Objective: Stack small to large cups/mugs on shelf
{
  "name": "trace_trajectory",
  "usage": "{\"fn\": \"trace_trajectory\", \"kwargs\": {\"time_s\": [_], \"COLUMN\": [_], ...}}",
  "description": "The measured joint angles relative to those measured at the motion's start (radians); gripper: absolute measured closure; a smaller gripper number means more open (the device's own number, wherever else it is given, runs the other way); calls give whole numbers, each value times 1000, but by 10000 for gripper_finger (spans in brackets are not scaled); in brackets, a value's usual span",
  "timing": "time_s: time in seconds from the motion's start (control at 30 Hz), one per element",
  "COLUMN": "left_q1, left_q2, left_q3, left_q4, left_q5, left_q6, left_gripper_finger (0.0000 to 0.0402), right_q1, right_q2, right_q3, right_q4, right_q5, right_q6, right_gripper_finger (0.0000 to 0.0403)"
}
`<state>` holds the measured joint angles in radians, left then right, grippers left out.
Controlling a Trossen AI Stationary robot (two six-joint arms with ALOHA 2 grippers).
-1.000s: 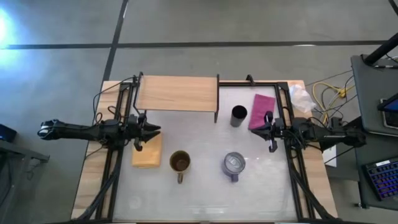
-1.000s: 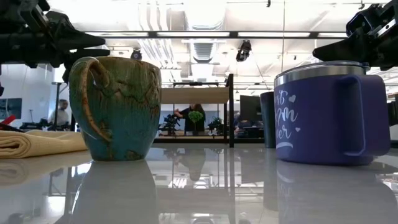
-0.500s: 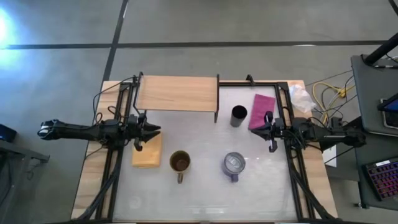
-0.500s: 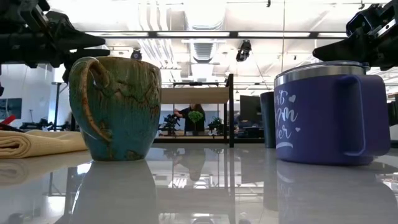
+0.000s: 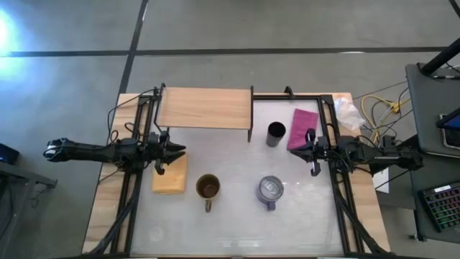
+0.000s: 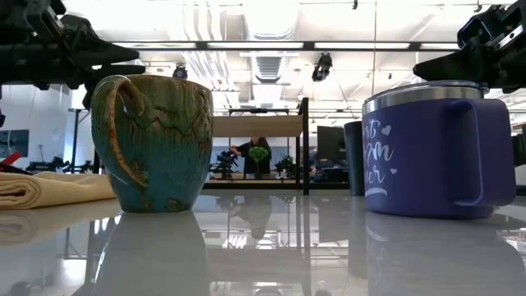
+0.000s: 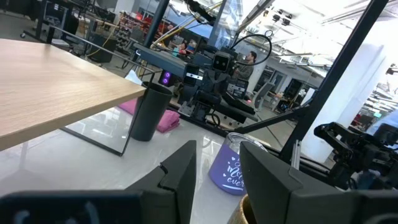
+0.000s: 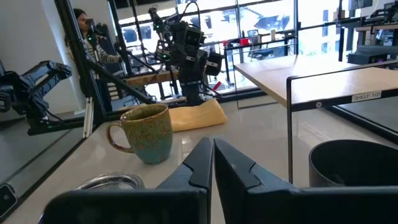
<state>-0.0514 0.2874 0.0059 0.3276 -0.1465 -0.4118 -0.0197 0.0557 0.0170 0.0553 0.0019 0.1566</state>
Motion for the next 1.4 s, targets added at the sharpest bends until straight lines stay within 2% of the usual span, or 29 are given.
{"fn": "trace_trajectory", "kwargs": {"time_s": [0.2, 0.27, 0.47, 0.67, 0.87, 1.07, 1.13, 1.23, 1.4], "left_q1": [0, 0, 0, 0, 0, 0, 0, 0, 0], "left_q2": [0, 0, 0, 0, 0, 0, 0, 0, 0], "left_q3": [0, 0, 0, 0, 0, 0, 0, 0, 0], "left_q4": [0, 0, 0, 0, 0, 0, 0, 0, 0], "left_q5": [0, 0, 0, 0, 0, 0, 0, 0, 0], "left_q6": [0, 0, 0, 0, 0, 0, 0, 0, 0], "left_gripper_finger": [292, 292, 292, 292, 292, 292, 292, 292, 292], "right_q1": [0, 0, 0, 0, 0, 0, 0, 0, 0], "right_q2": [0, 0, 1, 4, 4, 4, 5, 5, 11], "right_q3": [0, 0, 0, -1, -1, -1, -1, -1, 16], "right_q4": [2, 10, 84, 166, 232, 299, 337, 415, 463], "right_q5": [0, 0, 2, 26, 18, -21, -3, 87, 314], "right_q6": [1, 47, 587, 849, 1016, 1038, 1027, 996, 892], "right_gripper_finger": [394, 394, 394, 394, 394, 394, 394, 394, 394]}}
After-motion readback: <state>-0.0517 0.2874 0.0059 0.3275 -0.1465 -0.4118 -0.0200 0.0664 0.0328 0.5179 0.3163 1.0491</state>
